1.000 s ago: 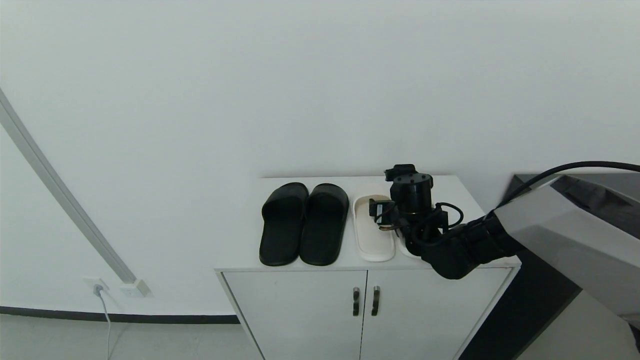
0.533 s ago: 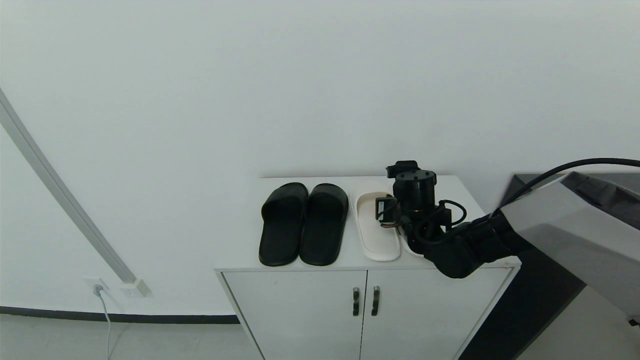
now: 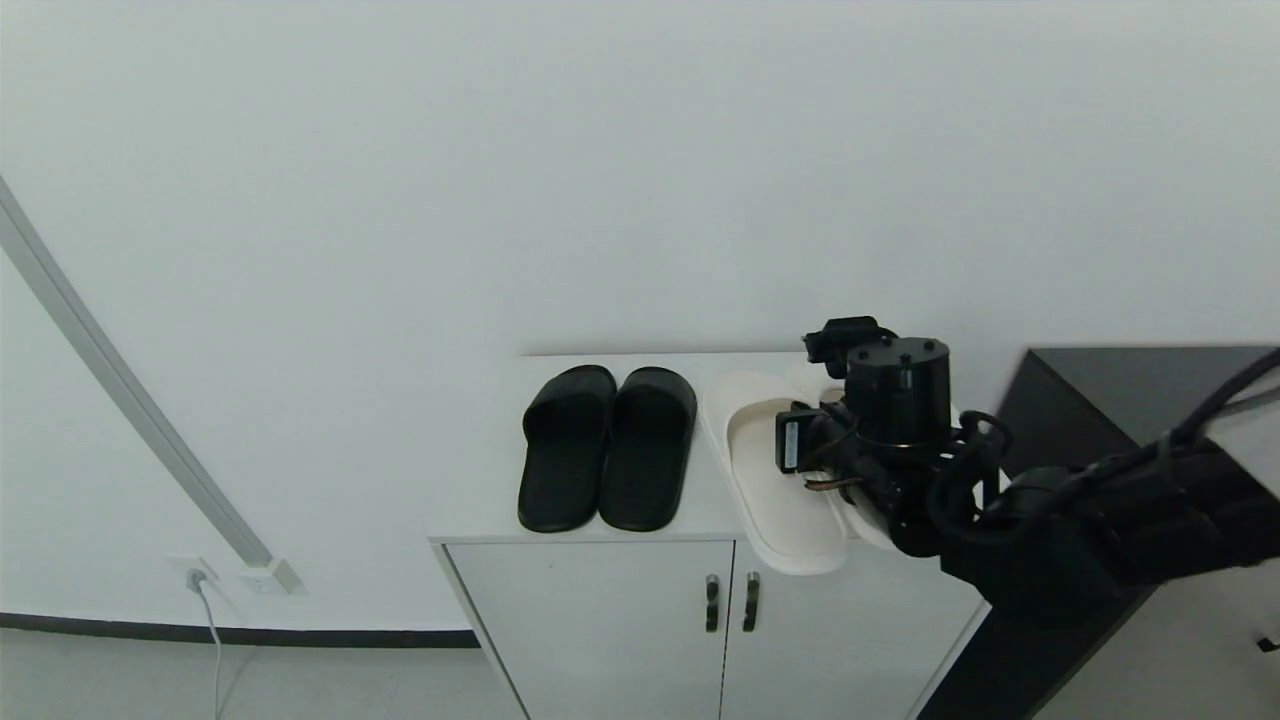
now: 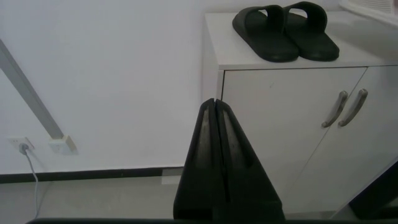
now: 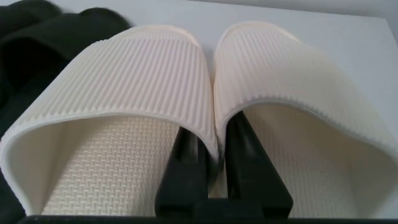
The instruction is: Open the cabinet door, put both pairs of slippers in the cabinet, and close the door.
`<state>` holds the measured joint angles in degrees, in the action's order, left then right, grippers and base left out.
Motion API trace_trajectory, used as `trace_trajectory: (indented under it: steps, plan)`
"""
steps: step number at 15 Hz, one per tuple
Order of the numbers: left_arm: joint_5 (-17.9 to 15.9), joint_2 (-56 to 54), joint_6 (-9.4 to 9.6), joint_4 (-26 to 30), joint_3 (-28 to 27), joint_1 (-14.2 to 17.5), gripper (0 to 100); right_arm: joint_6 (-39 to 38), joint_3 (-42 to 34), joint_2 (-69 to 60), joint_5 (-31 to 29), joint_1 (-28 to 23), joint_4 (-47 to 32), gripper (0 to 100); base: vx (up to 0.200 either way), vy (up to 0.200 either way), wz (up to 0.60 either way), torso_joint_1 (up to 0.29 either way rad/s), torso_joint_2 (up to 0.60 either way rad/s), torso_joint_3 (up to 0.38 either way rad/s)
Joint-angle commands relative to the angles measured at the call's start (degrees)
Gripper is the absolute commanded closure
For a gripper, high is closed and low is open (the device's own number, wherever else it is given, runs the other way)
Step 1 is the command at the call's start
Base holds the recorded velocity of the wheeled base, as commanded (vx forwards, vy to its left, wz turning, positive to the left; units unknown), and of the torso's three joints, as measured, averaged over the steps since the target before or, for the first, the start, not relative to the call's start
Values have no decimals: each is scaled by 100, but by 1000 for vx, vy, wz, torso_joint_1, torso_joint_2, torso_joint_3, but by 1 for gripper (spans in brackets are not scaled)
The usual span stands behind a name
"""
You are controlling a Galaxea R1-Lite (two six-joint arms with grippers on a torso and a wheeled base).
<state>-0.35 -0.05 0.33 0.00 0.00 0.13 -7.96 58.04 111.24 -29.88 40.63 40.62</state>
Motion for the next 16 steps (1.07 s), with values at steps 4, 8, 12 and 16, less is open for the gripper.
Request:
trace_trajectory:
  steps: [4,8,12,16]
  plan:
    - [0,5,2,0,0,4,100,14,-1541,-1755,1037,753,-19,100,0,0,0,0,0,0]
    - [0,5,2,0,0,4,100,14,-2113,-2115,1916,991,-63,100,0,0,0,0,0,0]
    - [-9,5,-7,0,0,4,100,14,-2174,-2115,1916,999,-54,100,-100,0,0,1,0,0]
    - [-9,5,-33,0,0,4,100,31,-2280,-2133,1907,999,-54,100,-200,0,0,5,2,4]
